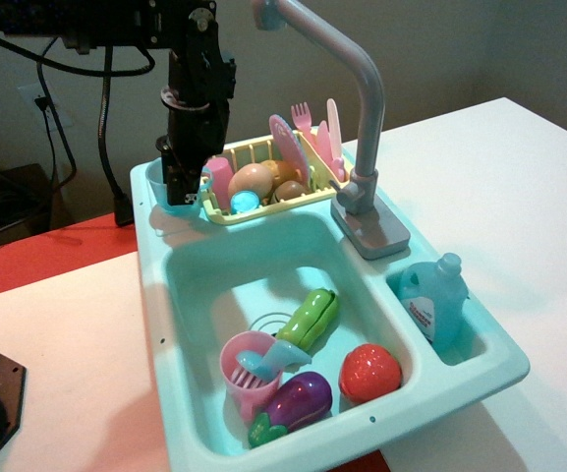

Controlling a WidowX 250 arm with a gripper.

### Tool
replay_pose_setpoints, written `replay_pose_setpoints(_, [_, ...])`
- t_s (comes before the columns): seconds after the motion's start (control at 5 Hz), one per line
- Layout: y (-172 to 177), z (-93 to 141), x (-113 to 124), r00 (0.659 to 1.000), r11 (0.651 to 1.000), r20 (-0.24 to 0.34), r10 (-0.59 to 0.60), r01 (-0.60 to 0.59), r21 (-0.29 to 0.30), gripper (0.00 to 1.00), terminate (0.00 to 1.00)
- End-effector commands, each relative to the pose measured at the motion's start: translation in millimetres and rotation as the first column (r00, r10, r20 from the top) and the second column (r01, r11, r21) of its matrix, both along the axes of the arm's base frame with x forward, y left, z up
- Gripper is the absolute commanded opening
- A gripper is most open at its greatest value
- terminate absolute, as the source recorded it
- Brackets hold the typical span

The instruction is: Put cup from counter to sink

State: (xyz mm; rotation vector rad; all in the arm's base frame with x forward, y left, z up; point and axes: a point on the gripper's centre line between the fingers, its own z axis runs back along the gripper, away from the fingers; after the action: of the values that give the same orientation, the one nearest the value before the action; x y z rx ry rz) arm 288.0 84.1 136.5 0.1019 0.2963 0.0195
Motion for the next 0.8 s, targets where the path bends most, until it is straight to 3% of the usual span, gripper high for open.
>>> replay_pose_setpoints(0.0, [2,24,-2,0.996,1.000,0.086,0.006,-0.008,0.020,0.00,0.00])
replay_pose_setpoints(0.2, [2,24,-4,0.996,1.000,0.088,0.005,-0.006,0.019,0.00,0.00])
replay_pose_setpoints(0.4, [5,41,0,0.994,0.998,0.106,-0.010,0.003,0.060,0.00,0.00])
replay_pose_setpoints(0.6, [-8,81,23,0.981,0.998,0.191,-0.037,0.026,0.058,0.00,0.00])
